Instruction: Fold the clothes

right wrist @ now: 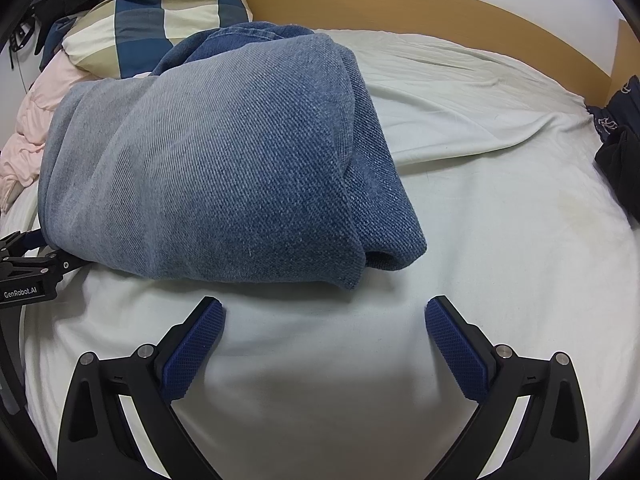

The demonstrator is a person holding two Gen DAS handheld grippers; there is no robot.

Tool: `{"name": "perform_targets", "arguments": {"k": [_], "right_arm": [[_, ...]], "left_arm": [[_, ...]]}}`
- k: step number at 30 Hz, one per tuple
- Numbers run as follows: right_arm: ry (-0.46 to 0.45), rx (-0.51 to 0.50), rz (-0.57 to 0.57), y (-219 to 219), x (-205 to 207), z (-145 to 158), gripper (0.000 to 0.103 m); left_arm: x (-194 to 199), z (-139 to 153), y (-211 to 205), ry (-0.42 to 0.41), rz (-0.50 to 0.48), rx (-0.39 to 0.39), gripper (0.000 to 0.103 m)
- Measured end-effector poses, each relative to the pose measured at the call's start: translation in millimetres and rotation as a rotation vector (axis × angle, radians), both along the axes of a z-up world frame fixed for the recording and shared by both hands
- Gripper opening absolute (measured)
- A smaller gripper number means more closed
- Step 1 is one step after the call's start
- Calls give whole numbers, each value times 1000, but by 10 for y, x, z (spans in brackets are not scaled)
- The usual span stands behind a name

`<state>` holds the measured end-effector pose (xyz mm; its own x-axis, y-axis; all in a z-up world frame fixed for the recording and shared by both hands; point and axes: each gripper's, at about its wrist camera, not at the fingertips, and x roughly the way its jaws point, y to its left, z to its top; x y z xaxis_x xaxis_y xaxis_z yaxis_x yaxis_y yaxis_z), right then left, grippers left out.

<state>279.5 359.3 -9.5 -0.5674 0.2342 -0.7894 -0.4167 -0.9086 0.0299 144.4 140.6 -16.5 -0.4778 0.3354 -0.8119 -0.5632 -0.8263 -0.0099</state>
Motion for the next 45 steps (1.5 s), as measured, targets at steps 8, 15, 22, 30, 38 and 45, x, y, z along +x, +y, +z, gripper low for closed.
{"name": "perform_targets", "arguments": {"k": [8, 15, 22, 30, 38, 45], "right_arm": [[5, -6, 0, 29, 48, -18, 103], [10, -13, -1, 56, 100, -34, 103], [16, -18, -1, 70, 129, -43, 103], [9, -11, -2, 41, 113, -47, 103], [10, -12, -2, 41, 116, -48, 103], [25, -29, -1, 43, 176, -33, 103]], "left_arm": [[1, 2, 2, 0, 0, 0, 103], [4, 11, -23, -3, 2, -1, 103], [155, 66, -221, 14, 15, 23, 103], [457, 233, -186, 146, -115, 21, 103], [719, 328, 317, 360, -318, -163, 103], [676, 207, 533, 394, -296, -219, 103]]}}
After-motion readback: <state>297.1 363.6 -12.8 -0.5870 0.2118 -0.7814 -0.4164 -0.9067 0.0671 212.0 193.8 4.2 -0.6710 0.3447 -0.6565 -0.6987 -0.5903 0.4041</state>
